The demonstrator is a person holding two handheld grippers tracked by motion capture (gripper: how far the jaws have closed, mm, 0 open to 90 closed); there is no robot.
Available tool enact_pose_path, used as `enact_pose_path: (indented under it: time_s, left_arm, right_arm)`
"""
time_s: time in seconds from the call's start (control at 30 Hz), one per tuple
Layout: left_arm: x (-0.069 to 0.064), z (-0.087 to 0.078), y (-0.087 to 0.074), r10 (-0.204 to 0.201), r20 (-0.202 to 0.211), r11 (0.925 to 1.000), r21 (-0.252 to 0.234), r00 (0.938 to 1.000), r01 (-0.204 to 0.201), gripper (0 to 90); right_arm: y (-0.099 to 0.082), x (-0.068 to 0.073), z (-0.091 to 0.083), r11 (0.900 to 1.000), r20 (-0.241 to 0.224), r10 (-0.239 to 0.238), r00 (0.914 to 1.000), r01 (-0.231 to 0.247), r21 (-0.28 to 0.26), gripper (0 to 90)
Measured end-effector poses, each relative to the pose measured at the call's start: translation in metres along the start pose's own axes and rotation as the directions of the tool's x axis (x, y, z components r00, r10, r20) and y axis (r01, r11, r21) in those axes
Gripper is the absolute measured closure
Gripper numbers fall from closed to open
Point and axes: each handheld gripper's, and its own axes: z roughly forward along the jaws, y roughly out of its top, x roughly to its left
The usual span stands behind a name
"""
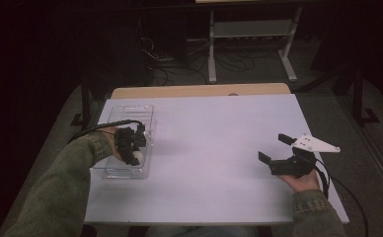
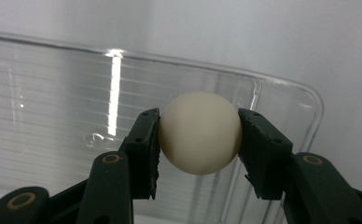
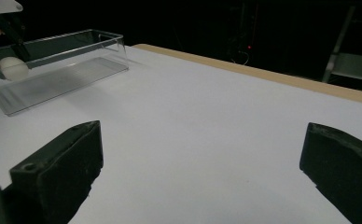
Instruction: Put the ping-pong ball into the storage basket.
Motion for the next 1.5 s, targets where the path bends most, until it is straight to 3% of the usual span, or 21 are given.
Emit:
enact_pose_path:
  time_s: [0.3, 0.67, 0.9, 1.2, 1.5]
  left_arm:
    - [0.006, 0.012, -0.005, -0.039, 0.013, 0.9992, -0.003, 0.9992, 0.039, 50.7]
    - [0.006, 0.024, -0.003, -0.038, 0.026, 0.9993, -0.003, 0.9989, 0.038, 50.7]
    - [0.005, 0.023, -0.002, -0.051, 0.033, 0.9986, -0.006, 0.9981, 0.052, 49.8]
    - [0.003, 0.019, -0.005, -0.076, -0.022, 0.9971, -0.005, 0.9969, 0.076, 29.4]
    - [0.004, 0.009, -0.009, -0.123, -0.052, 0.9921, -0.032, 0.9911, 0.121, 18.5]
  right_arm:
    - [-0.001, 0.001, 0.002, 0.9999, -0.003, -0.004, 1.0, 0.004, 0.015, 0.0]
    - [-0.001, 0.001, 0.002, 0.9999, -0.001, -0.002, 1.0, 0.002, 0.014, 0.0]
    - [-0.001, 0.001, 0.002, 0.9999, 0.001, -0.002, 1.0, 0.002, 0.012, 0.0]
    - [-0.001, 0.001, 0.002, 0.9999, 0.0, -0.001, 1.0, 0.001, 0.014, 0.0]
    - [-0.001, 0.001, 0.002, 0.9999, 0.001, -0.003, 1.0, 0.003, 0.016, 0.0]
